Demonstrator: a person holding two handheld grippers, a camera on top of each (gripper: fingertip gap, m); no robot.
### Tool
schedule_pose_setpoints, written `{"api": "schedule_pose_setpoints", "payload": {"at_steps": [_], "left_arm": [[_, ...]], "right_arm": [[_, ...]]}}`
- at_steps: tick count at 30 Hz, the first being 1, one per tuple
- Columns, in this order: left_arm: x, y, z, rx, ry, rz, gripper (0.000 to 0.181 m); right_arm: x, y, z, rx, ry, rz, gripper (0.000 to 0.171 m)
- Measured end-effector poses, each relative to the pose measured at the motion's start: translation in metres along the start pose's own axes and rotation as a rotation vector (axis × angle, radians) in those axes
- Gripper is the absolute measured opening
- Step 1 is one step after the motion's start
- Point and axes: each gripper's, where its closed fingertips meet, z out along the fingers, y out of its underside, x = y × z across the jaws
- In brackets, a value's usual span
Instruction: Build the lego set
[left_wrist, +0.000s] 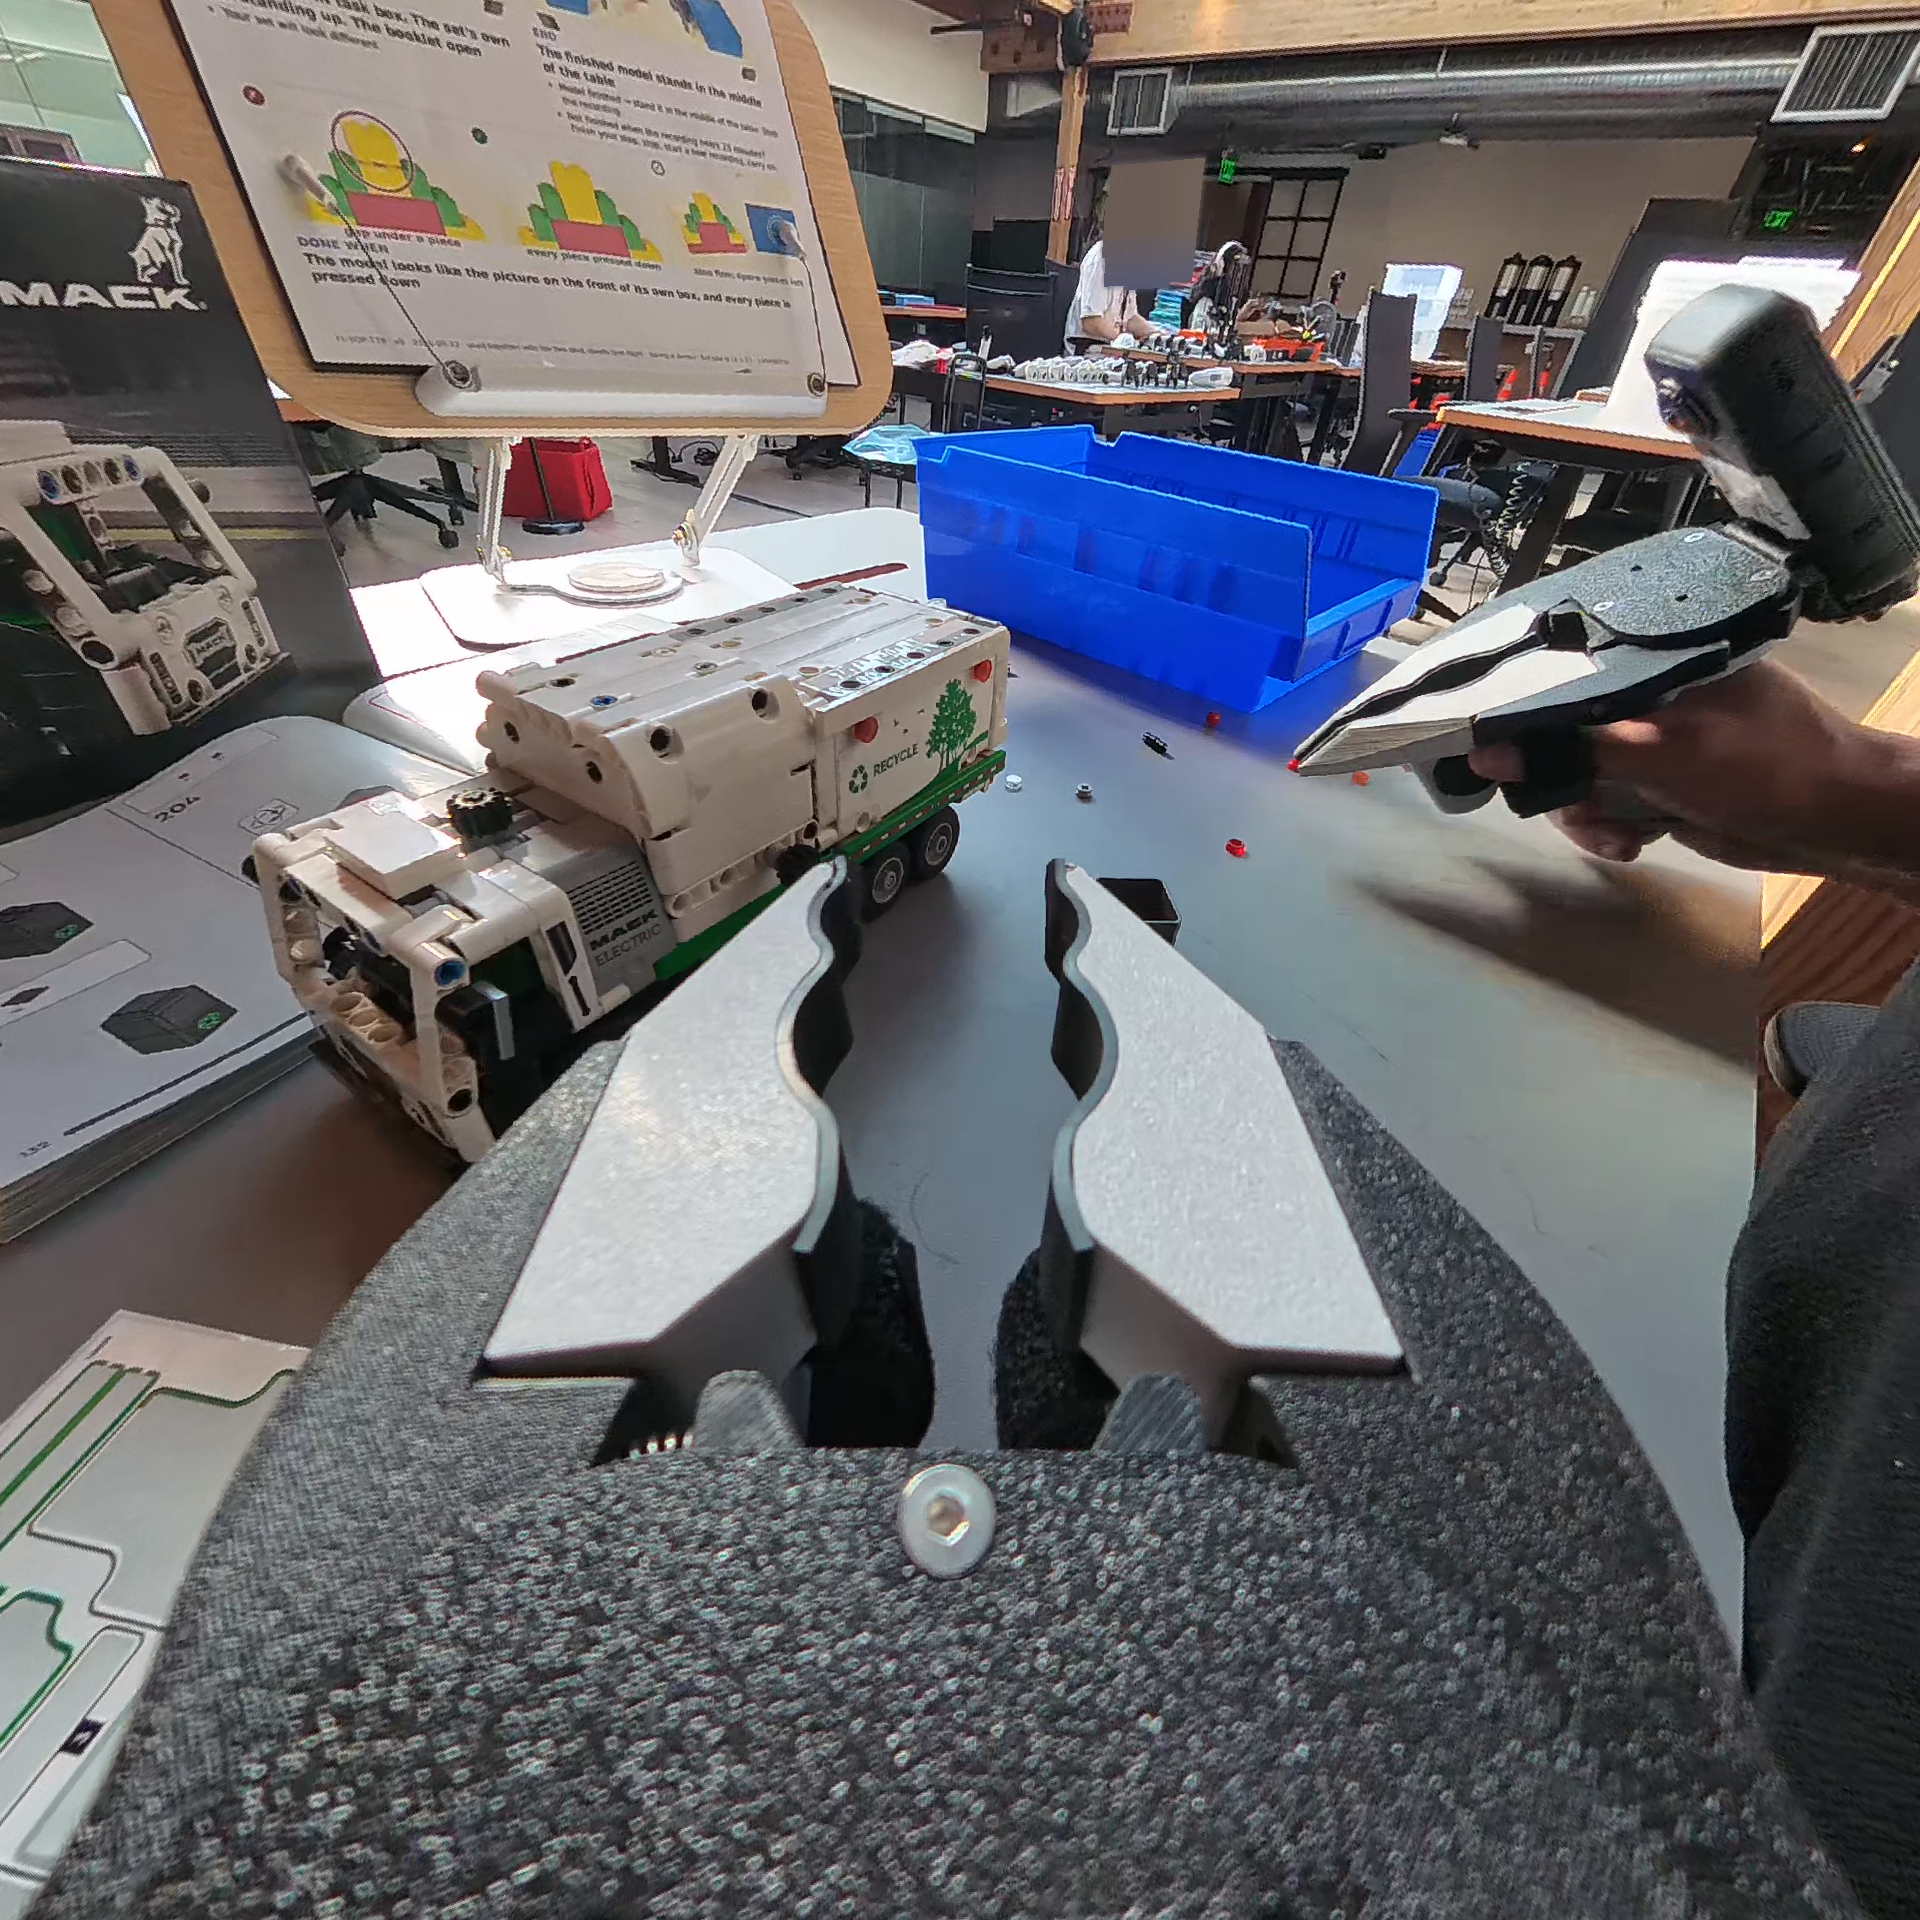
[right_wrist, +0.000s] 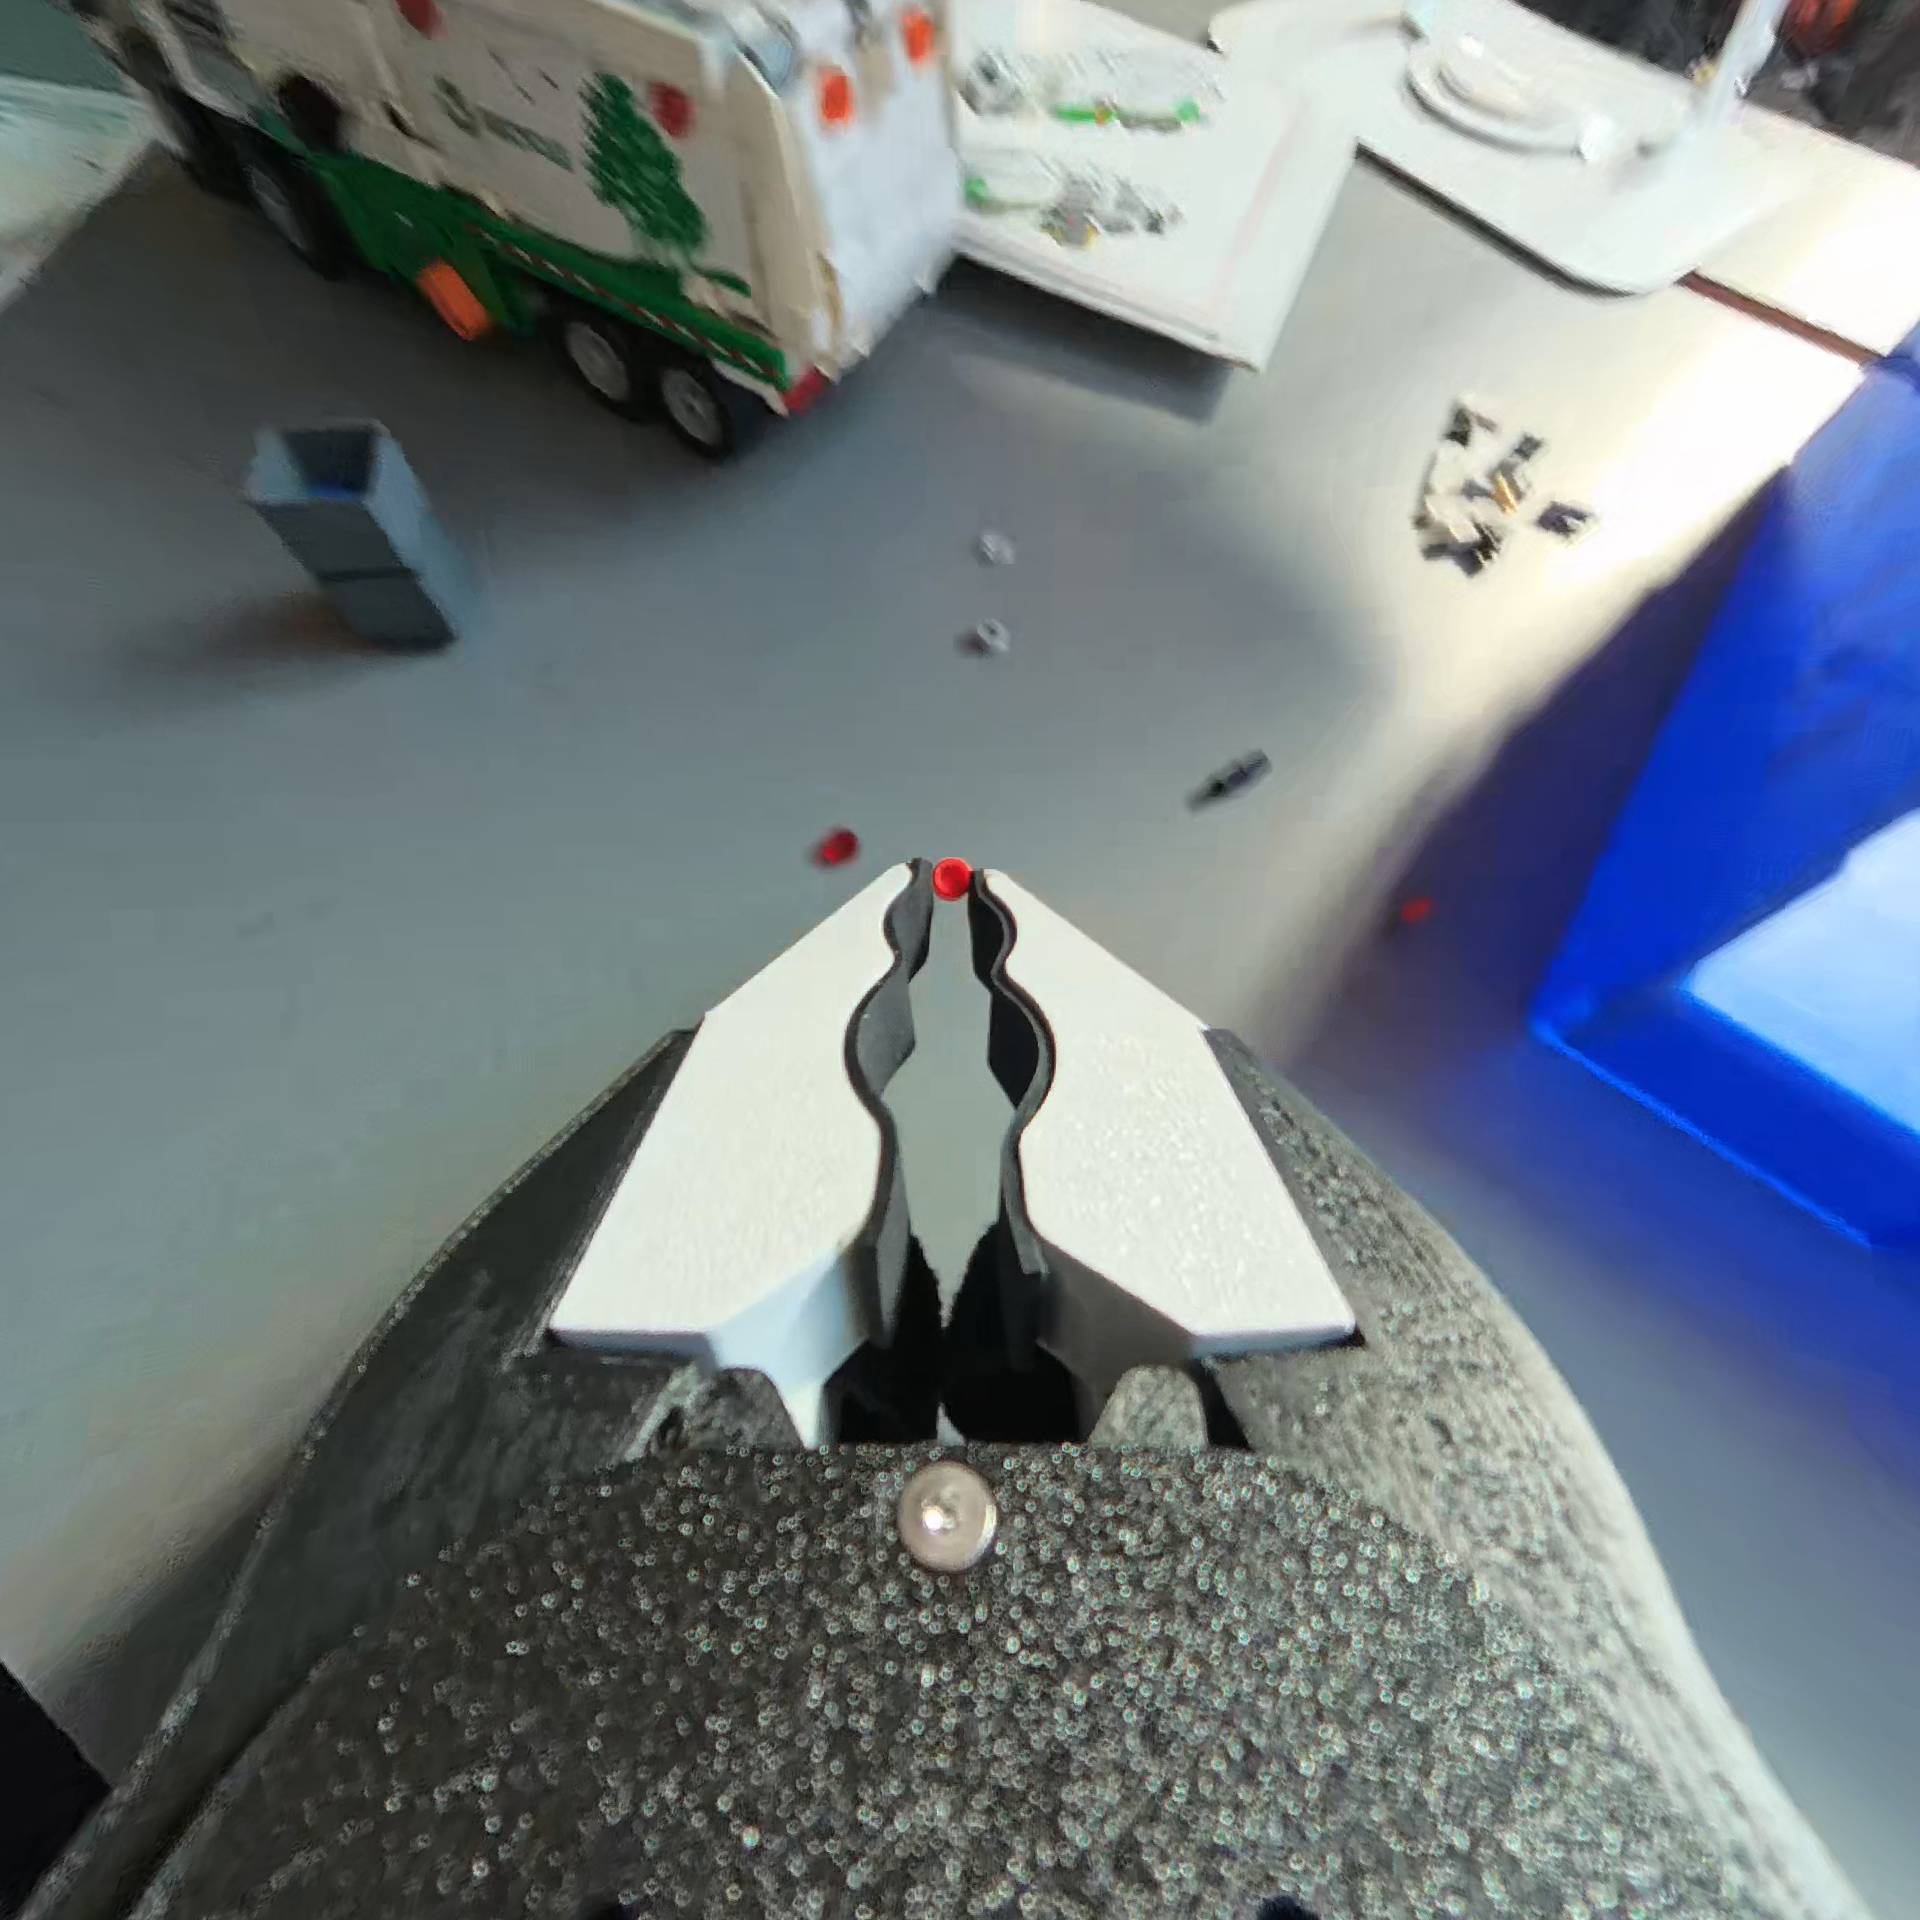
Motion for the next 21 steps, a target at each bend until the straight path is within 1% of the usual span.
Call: {"api": "schedule_pose_setpoints", "payload": {"at_steps": [2, 4, 6, 8, 12, 15, 18, 21], "left_arm": [[0.000, -0.001, -0.001, 0.005, -0.002, 0.000, 0.033], [0.000, -0.001, -0.001, 0.011, -0.005, 0.002, 0.033], [0.000, -0.002, -0.002, 0.016, -0.008, 0.006, 0.033], [0.000, -0.002, -0.002, 0.019, -0.009, 0.009, 0.033], [0.000, -0.003, -0.003, 0.022, -0.009, 0.012, 0.033], [0.001, -0.002, -0.002, 0.018, -0.009, 0.012, 0.033], [0.000, -0.002, -0.002, 0.018, -0.012, 0.012, 0.034], [-0.001, -0.002, -0.002, 0.017, -0.012, 0.004, 0.033]], "right_arm": [[-0.036, -0.031, 0.011, 0.075, -0.091, -0.052, 0.006], [-0.075, -0.054, 0.022, 0.114, -0.203, -0.088, 0.006], [-0.104, -0.068, 0.031, 0.132, -0.275, -0.124, 0.006], [-0.122, -0.073, 0.039, 0.129, -0.316, -0.149, 0.006], [-0.129, -0.070, 0.053, 0.089, -0.318, -0.186, 0.007], [-0.130, -0.068, 0.056, 0.072, -0.319, -0.198, 0.012], [-0.123, -0.069, 0.047, 0.093, -0.313, -0.170, 0.012], [-0.088, -0.060, 0.027, 0.110, -0.226, -0.097, 0.011]]}}
